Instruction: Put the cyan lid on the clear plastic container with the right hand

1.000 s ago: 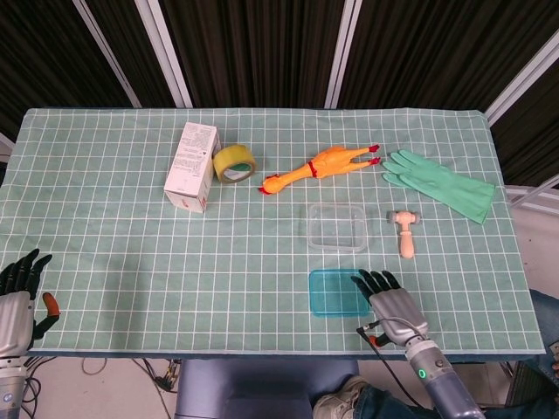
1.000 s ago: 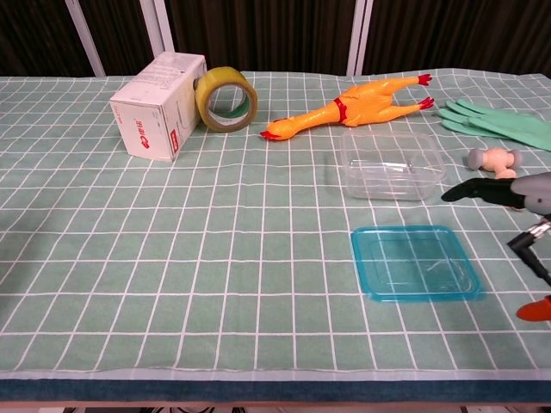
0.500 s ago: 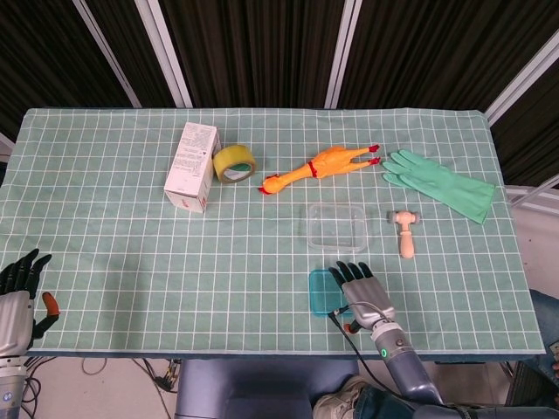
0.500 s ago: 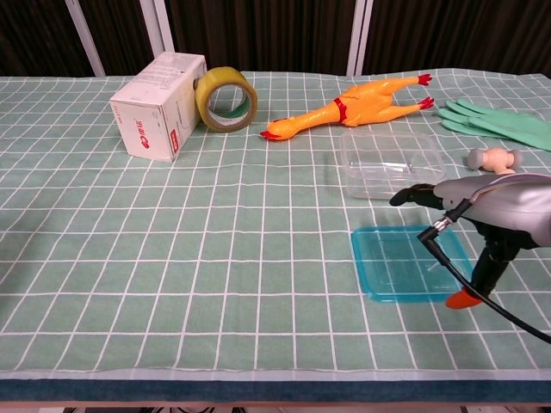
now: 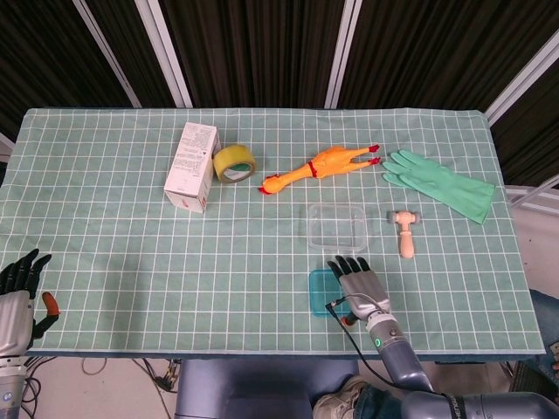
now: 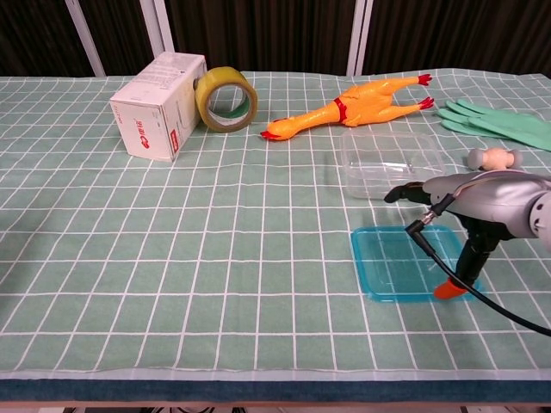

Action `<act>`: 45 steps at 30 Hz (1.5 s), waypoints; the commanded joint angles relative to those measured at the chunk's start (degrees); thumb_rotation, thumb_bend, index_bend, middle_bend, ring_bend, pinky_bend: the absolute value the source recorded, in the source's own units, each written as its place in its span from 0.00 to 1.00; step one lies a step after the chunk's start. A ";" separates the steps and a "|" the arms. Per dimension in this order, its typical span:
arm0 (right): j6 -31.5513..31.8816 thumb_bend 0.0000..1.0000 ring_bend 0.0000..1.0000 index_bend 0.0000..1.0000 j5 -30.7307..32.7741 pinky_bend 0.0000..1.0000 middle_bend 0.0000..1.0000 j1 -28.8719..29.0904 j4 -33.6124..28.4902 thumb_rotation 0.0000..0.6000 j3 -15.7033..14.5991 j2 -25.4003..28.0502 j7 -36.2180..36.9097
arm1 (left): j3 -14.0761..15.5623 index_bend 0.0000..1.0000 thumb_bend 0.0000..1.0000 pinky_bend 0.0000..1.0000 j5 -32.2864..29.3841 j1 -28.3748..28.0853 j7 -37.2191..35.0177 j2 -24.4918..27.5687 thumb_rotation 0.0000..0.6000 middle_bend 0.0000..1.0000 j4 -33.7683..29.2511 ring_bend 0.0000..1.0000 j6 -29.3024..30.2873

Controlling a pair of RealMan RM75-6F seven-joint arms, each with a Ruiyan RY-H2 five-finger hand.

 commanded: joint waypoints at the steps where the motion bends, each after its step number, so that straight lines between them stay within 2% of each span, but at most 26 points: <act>1: 0.09 0.17 0.00 0.00 -0.15 0.00 0.07 0.42 0.76 1.00 -0.30 -0.52 0.74 | 0.00 0.12 0.74 0.00 -0.01 0.00 0.00 0.00 1.00 0.00 0.01 0.00 0.00; 13: 0.85 0.17 0.00 0.00 0.91 0.00 0.12 1.89 2.19 1.00 -1.87 -1.46 1.29 | 0.01 0.12 0.74 0.00 -0.16 -0.04 -0.02 0.06 1.00 0.00 -0.07 0.00 -0.09; 45: 0.82 0.17 0.00 0.00 1.59 0.00 0.13 3.60 4.64 1.00 -3.75 -2.79 4.24 | 0.05 0.12 0.74 0.00 0.04 -0.09 0.40 -0.12 1.00 0.00 0.19 0.00 0.14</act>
